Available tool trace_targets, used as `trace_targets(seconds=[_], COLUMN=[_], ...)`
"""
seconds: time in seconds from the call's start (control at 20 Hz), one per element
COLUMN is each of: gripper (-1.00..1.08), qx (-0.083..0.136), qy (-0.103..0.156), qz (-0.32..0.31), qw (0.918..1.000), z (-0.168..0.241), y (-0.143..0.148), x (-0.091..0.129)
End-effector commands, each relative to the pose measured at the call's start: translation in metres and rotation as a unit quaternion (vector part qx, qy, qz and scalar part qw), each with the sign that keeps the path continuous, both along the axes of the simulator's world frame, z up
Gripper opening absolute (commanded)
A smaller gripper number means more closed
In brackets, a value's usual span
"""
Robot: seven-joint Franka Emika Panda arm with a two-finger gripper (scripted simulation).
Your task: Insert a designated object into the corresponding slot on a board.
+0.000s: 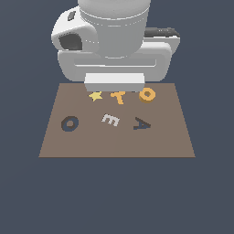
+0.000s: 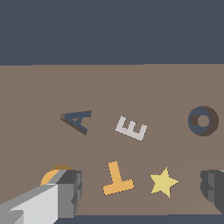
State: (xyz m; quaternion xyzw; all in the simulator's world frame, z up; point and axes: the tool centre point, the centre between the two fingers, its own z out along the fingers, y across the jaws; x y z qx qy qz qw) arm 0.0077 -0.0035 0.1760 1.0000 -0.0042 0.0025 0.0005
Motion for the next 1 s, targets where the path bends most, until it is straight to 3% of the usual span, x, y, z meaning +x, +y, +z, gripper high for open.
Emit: trace_targets(seconds=[0.0, 0.55, 0.95], gripper=[1.0, 1.0, 1.0], qx=[0.0, 0.001, 0.001], qy=[0.0, 0.001, 0.002], qz=[0.0, 0.069, 0.187], qw=[1.0, 0.9976, 0.9824], z=[0.0, -0.031, -0.086], y=[0.0, 0.035, 0.09], x=[0.0, -0.015, -0.053])
